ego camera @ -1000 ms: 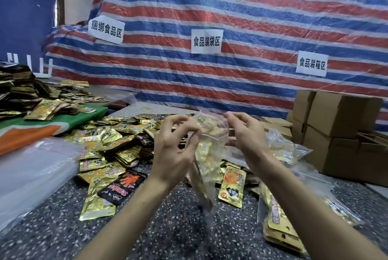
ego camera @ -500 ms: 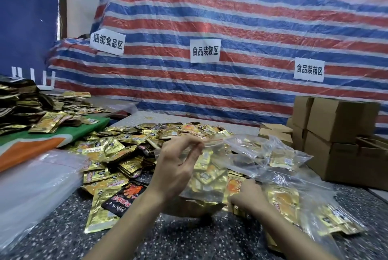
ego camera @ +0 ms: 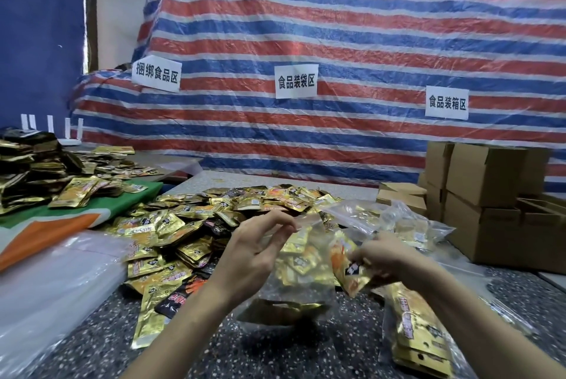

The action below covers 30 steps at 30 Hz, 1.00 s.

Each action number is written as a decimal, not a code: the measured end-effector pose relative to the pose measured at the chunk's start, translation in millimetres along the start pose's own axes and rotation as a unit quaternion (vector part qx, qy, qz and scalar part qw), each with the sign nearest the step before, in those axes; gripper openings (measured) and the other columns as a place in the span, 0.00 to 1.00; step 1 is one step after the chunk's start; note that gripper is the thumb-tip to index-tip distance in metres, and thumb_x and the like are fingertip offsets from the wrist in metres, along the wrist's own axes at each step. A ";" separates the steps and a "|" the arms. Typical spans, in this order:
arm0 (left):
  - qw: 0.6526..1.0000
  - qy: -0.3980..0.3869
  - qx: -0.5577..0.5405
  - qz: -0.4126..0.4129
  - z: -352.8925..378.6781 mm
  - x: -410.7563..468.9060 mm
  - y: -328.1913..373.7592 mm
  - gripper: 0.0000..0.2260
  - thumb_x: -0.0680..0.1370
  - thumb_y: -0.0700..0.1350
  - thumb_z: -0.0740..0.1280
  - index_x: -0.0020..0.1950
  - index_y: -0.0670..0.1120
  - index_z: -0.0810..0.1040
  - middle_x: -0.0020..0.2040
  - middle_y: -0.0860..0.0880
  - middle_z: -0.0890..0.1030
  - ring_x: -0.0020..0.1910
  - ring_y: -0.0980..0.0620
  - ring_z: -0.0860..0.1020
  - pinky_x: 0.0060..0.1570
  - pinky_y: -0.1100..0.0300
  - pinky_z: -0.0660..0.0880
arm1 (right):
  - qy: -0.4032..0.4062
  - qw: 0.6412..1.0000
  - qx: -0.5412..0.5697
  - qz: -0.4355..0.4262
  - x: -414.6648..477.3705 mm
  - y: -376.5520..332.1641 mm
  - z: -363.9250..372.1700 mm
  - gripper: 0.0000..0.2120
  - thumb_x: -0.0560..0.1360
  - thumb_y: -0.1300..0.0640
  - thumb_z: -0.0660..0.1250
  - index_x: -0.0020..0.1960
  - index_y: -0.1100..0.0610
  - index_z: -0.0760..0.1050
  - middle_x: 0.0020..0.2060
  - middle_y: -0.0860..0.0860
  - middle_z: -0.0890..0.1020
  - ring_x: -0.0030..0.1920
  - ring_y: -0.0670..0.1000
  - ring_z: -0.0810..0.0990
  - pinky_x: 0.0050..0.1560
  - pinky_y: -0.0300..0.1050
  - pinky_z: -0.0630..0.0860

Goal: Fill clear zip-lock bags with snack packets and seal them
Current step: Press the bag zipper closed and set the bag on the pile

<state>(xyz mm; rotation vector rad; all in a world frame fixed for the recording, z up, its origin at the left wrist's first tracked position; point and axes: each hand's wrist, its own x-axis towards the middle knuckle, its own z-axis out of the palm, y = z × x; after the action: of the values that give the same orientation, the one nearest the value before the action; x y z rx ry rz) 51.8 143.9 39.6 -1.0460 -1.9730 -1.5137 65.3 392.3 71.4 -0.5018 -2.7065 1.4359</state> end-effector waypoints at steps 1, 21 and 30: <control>1.000 -0.008 0.004 -0.007 0.3 -0.4 0.2 0.06 0.79 0.52 0.62 0.50 0.57 0.79 0.51 0.57 0.83 0.57 0.53 0.80 0.59 0.46 0.76 | 0.012 0.999 0.043 -0.015 -5.1 -6.7 -4.9 0.08 0.73 0.62 0.73 0.45 0.66 0.77 0.31 0.54 0.78 0.26 0.48 0.74 0.26 0.41 0.73; 0.993 0.017 0.100 0.064 5.3 -8.0 6.0 0.04 0.78 0.55 0.66 0.49 0.57 0.79 0.50 0.66 0.80 0.55 0.66 0.75 0.64 0.43 0.69 | -0.126 0.931 0.317 -0.128 -46.9 -59.7 24.5 0.09 0.77 0.66 0.67 0.57 0.67 0.78 0.49 0.64 0.85 0.49 0.66 0.85 0.52 0.60 0.82; 0.981 0.147 0.101 0.079 2.7 -13.9 4.8 0.05 0.75 0.56 0.71 0.46 0.57 0.83 0.42 0.64 0.83 0.43 0.62 0.81 0.47 0.47 0.78 | -0.051 0.929 0.263 -0.257 -48.5 -64.4 28.3 0.11 0.74 0.71 0.70 0.56 0.68 0.76 0.41 0.57 0.87 0.40 0.53 0.87 0.36 0.40 0.81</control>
<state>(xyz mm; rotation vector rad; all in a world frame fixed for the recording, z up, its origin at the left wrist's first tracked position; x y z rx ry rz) 64.4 142.8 31.6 -0.8204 -1.7498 -1.2719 89.0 321.7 113.2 0.2973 -2.1171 1.9188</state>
